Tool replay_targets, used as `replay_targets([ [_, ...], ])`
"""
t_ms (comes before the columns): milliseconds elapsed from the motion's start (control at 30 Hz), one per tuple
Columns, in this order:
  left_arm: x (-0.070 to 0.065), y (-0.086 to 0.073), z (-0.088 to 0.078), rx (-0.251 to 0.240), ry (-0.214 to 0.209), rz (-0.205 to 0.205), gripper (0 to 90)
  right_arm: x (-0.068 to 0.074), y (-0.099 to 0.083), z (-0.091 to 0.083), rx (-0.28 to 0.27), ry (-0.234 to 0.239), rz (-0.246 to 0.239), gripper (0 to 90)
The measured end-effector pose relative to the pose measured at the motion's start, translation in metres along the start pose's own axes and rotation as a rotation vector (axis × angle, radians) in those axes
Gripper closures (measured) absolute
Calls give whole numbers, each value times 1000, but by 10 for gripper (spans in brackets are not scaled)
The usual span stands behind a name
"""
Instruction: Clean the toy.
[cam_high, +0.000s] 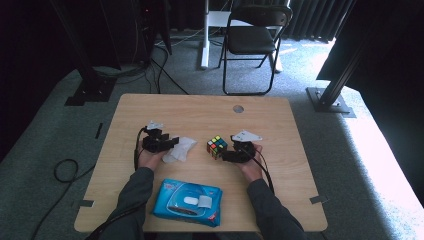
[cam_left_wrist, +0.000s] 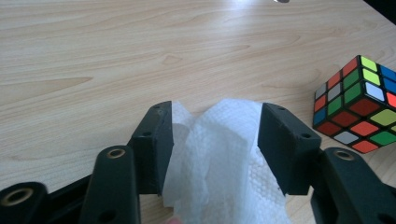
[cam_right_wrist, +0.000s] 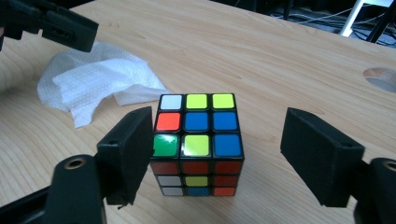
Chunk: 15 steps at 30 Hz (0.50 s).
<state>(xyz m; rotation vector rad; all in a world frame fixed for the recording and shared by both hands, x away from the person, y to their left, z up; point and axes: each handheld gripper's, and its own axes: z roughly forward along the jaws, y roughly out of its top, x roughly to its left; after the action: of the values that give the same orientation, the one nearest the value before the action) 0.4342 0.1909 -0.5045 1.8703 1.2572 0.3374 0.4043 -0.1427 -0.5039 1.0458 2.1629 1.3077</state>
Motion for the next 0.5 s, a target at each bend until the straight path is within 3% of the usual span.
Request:
replay_targets([
  [333, -2, 3, -9, -38, -1, 2, 458, -6, 0, -7, -28, -22, 6, 339],
  [500, -1, 3, -16, -70, -2, 0, 536, -10, -1, -11, -44, -64, 16, 417],
])
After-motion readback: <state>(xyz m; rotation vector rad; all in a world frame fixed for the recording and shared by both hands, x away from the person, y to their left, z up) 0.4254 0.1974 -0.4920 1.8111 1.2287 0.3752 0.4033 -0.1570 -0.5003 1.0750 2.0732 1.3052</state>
